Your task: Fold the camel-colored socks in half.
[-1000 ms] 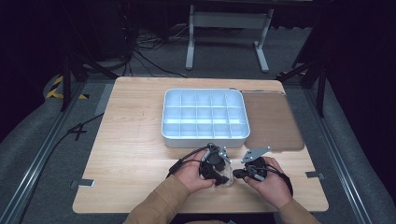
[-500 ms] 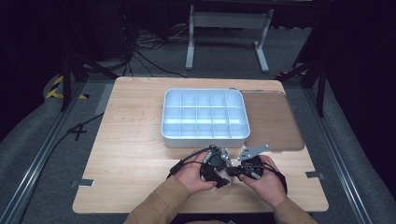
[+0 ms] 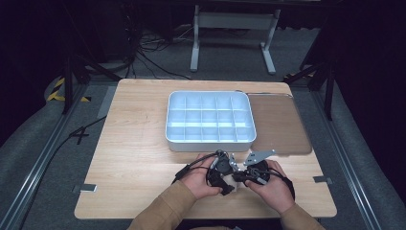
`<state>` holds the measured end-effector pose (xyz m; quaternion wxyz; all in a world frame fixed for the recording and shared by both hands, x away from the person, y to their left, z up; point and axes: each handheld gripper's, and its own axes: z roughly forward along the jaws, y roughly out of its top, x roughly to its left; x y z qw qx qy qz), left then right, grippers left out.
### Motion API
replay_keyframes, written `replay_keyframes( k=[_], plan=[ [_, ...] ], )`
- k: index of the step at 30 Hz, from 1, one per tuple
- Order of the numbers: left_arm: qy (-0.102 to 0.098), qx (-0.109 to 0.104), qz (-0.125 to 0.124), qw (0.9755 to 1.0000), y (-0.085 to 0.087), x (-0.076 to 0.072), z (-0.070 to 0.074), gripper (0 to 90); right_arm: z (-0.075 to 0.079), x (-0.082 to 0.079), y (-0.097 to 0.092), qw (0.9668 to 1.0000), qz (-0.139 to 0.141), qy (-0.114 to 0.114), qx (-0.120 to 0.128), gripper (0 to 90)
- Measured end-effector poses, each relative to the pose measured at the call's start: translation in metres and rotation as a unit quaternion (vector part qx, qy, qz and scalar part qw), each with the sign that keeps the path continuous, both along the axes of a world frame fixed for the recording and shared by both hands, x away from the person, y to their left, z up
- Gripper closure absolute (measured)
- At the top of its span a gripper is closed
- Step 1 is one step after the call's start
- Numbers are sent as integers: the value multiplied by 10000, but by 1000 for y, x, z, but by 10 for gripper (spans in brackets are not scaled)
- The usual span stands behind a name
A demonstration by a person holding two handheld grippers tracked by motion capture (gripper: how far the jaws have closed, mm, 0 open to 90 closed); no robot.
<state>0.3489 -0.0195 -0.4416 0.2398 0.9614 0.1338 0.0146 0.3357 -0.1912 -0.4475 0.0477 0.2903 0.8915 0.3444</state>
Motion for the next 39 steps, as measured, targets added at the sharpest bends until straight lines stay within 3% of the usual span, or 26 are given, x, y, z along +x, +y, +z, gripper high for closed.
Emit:
replay_keyframes(
  k=[3, 5, 7, 12, 15, 18, 24, 33, 36, 39],
  plan=[
    [38, -47, 53, 10000, 1, 0, -1, 318, 0, -1, 0, 10000, -30, -39, -45, 777],
    [77, -63, 75, 9999, 1, 0, -1, 318, 0, -2, 0, 9999, -104, 0, -38, 702],
    [63, -48, 86, 9999, 1, 0, -1, 318, -1, -2, 0, 9994, -288, -121, -165, 633],
    [109, 35, 76, 9999, 2, 0, -1, 317, -4, 0, -1, 9988, -488, 48, -87, 517],
    [181, 17, 183, 9997, 2, -2, -1, 319, -8, 4, -3, 9981, -598, 129, -5, 401],
    [199, 19, 219, 9996, 3, -2, -2, 323, -11, 10, -4, 9982, -564, 223, 3, 374],
    [221, -11, 301, 9993, 6, -5, -4, 326, -15, 17, -3, 9966, -448, 665, 190, 422],
    [209, -18, 354, 9992, 11, -7, -5, 329, -18, 26, -5, 9897, -226, 1302, 546, 657],
    [241, -29, 414, 9988, 14, -7, -4, 342, -17, 26, -4, 9894, -152, 1342, 537, 726],
    [211, 7, 435, 9988, 18, -7, -3, 350, -13, 25, 0, 9917, -77, 1230, 378, 753]
  ],
)
